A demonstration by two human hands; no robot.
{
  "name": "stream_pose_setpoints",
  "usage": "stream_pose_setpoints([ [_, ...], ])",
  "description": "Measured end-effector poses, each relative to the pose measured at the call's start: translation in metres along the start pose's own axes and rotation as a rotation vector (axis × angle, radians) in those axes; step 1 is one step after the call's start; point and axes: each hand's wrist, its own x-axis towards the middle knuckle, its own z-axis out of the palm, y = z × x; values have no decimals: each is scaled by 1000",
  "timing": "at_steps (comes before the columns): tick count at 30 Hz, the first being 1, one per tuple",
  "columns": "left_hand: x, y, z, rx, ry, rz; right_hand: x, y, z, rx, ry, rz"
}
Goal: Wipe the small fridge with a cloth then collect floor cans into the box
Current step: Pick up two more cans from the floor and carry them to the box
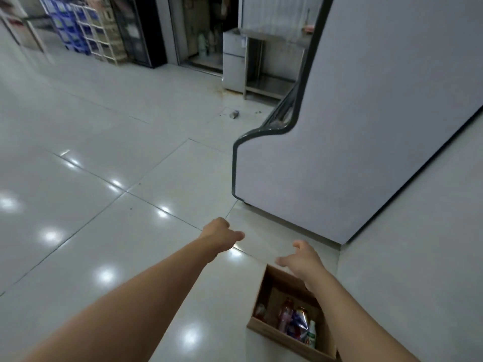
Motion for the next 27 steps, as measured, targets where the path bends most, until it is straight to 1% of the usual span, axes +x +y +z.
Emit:
stream_pose_setpoints([
  [6,-28,-17,-84,-117,99,-39,-26,-87,23,-58,-58,-147],
  [10,-32,-42,-138,-251,157,-81,-38,-136,56,-92,-139,-206],
  [12,-31,-57,-166,-296,180,-91,-42,-160,76,-102,-154,-238],
  [18,-13,-101,-264,-348,226,-66,-53,-242,148,-119,-123,-314],
  [22,5,-122,-335,-374,236,-1,-59,-300,199,-93,-100,-338],
  [27,28,-134,-418,-367,252,69,-64,-373,247,-57,-73,-375],
])
